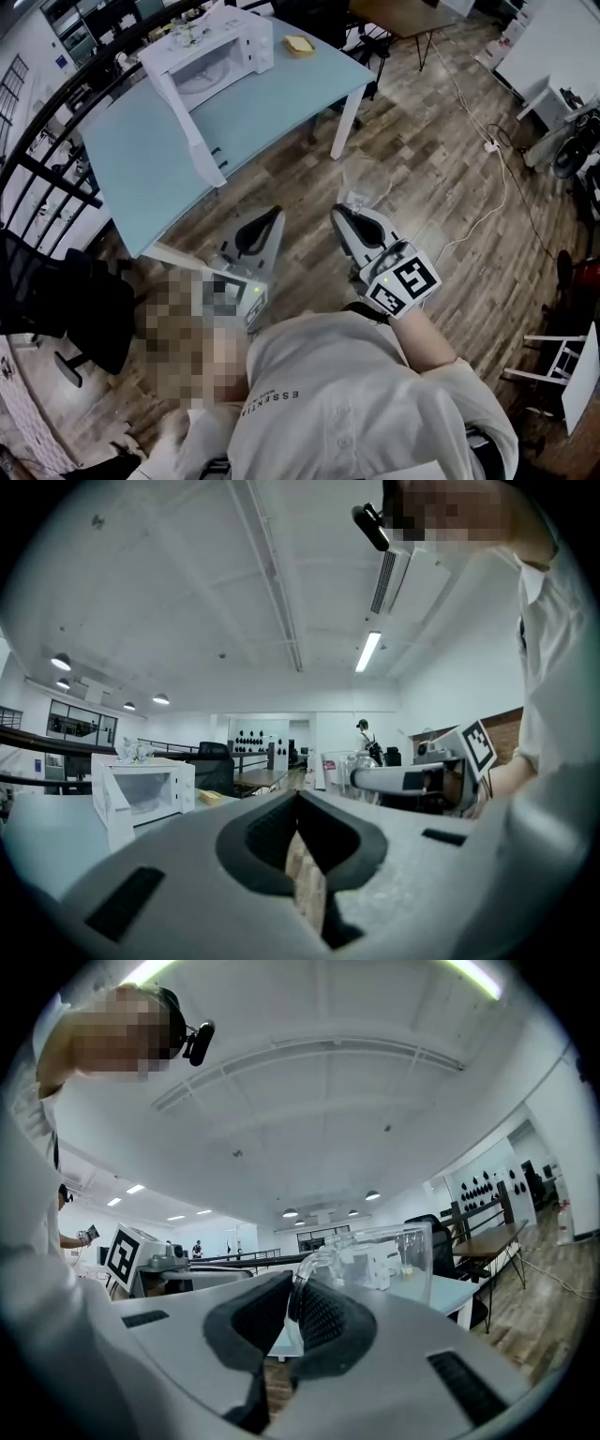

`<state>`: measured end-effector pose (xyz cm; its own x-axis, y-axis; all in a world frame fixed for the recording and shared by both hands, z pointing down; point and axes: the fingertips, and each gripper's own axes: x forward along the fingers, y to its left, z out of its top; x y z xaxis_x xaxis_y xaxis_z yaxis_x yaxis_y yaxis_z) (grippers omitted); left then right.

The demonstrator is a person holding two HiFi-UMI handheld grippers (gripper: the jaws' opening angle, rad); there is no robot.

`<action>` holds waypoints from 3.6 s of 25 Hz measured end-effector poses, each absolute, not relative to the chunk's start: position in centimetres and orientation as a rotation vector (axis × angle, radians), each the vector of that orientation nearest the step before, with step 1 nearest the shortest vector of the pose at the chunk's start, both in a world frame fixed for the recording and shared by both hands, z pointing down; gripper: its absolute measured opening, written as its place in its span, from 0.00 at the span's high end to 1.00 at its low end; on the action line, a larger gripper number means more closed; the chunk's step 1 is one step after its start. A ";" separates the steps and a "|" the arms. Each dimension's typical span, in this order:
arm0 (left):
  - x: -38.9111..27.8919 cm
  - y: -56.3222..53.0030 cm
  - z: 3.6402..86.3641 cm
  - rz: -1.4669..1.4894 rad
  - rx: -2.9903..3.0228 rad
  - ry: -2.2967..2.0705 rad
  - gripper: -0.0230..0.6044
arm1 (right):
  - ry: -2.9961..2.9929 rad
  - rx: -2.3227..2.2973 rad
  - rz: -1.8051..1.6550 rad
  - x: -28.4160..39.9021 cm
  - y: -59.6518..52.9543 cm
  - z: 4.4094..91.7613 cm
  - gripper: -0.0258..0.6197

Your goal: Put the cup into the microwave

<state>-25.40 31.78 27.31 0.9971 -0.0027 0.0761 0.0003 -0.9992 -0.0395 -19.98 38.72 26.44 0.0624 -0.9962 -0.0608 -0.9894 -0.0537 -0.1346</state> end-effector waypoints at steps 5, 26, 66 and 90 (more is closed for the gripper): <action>-24.5 31.1 28.2 -0.146 -3.113 0.035 0.96 | 2.074 -2.156 -0.114 -18.6 37.9 27.1 0.92; -5.6 20.8 29.5 -0.207 -3.079 0.583 0.96 | 2.441 -1.718 -0.199 2.8 24.6 28.0 0.92; -0.3 -9.8 33.9 -0.216 -3.014 1.207 0.96 | 2.942 -1.080 -0.350 6.8 -10.8 35.7 0.92; -0.6 -17.7 40.2 -0.311 -3.057 1.423 0.96 | 3.084 -0.960 -0.322 3.6 -23.9 44.7 0.92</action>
<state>-0.60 -17.67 40.21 0.6353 -0.7253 0.2652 -0.7698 -0.6222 0.1422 3.56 -23.92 44.73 -0.8199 -0.5502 0.1580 -0.5710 0.8058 -0.1568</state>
